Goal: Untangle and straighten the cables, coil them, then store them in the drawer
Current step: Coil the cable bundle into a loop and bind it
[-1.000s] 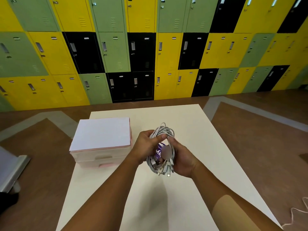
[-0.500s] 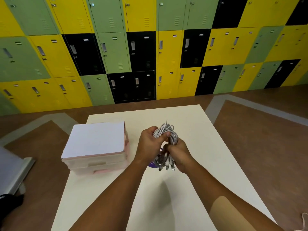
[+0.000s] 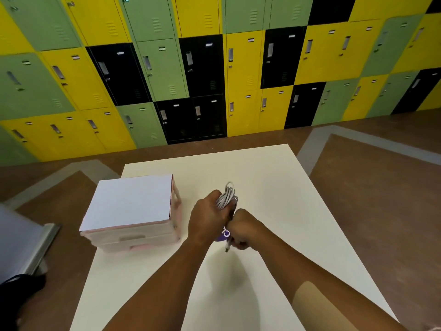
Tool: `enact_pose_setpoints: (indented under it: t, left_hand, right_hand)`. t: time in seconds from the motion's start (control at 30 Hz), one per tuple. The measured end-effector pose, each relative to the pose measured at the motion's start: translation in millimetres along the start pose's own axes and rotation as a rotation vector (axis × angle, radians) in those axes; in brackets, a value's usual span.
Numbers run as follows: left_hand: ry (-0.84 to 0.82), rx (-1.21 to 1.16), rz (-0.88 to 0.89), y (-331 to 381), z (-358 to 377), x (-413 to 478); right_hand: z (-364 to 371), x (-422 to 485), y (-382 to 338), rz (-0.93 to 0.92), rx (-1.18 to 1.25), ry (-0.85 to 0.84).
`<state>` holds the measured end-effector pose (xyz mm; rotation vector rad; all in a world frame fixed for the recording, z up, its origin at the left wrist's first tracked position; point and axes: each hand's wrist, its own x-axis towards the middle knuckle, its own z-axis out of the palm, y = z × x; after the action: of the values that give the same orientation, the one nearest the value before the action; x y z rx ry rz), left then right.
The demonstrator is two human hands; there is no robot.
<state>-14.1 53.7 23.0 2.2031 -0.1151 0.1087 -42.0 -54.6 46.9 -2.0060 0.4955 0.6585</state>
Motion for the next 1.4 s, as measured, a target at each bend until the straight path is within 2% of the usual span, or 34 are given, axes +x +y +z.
enact_pose_setpoints:
  t: [0.13, 0.3, 0.4, 0.53, 0.6, 0.67, 0.8, 0.9, 0.97, 1.07, 1.13, 1.27, 1.4]
  left_hand:
    - [0.070, -0.016, -0.060, -6, -6, 4]
    - [0.183, -0.181, -0.174, -13, -20, 13]
    - [0.165, -0.449, -0.277, -17, -25, 21]
    - [0.042, -0.715, -0.338, -15, -34, 21]
    - [0.021, -0.714, -0.337, -14, -35, 21]
    - [0.034, -0.567, -0.284, -9, -33, 21]
    - [0.034, -0.357, -0.084, 7, -24, 17]
    - [0.015, -0.294, 0.008, 15, -24, 15]
    - [0.004, -0.304, 0.021, 17, -25, 15]
    - [-0.008, -0.322, 0.023, 18, -24, 13]
    - [-0.001, -0.333, 0.020, 16, -21, 13]
    - [0.012, -0.348, 0.004, 17, -20, 12]
    - [0.038, -0.405, -0.032, 15, -20, 13]
  right_hand:
    - [-2, -2, 2, -0.119, -0.268, 0.042]
    - [-7, 0, 7, -0.324, -0.275, 0.018]
    - [-7, 0, 18, -0.429, -0.288, 0.055]
    - [-9, 4, 29, -0.506, -0.376, 0.170]
    - [-11, 4, 26, -0.495, -0.435, 0.177]
    - [-13, 6, 21, -0.422, -0.449, 0.145]
    - [-14, 8, 7, -0.244, -0.304, 0.034]
    - [-19, 6, 4, -0.175, 0.014, -0.033]
    - [-22, 6, 7, -0.133, 0.210, -0.109]
    - [-23, 12, 8, -0.052, 0.395, -0.122]
    - [-22, 12, 7, -0.061, 0.495, -0.136]
    - [-21, 3, 4, -0.138, 0.591, -0.255]
    - [-22, 2, 1, -0.142, 0.596, -0.346]
